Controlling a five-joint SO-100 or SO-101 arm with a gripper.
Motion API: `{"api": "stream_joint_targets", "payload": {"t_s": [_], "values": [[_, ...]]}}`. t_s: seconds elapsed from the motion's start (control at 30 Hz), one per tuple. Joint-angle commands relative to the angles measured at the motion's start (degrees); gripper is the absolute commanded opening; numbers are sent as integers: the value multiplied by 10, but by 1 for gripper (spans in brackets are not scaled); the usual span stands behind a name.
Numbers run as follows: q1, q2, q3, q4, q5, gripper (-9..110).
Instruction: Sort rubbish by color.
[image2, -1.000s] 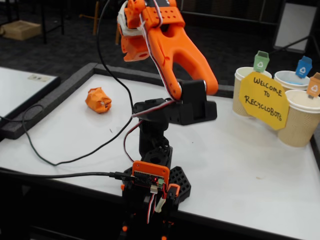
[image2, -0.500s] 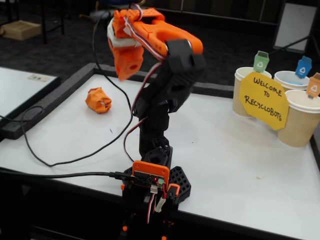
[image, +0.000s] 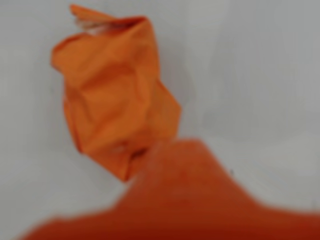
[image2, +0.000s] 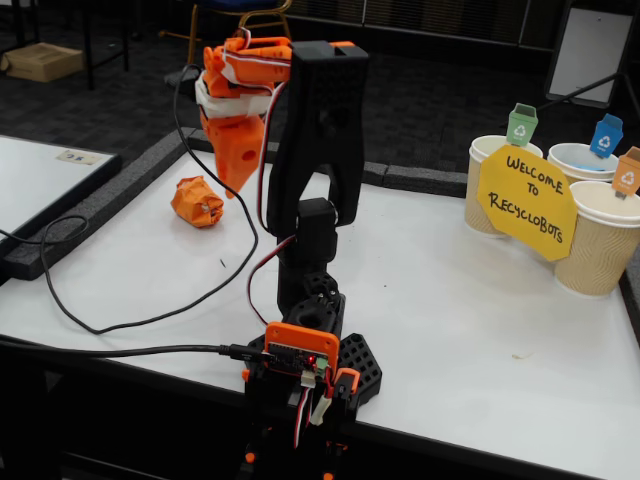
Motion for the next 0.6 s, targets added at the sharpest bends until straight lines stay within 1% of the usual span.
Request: {"api": "stream_joint_targets", "payload": {"t_s": [0.0,0.13,0.3,0.57], "values": [[-26,7,-100,3,-11,15],[-54,-7,-124,12,-11,19],[-77,-49,-134,19,-11,27],[-76,-109,-160,-11,-11,30]]}}
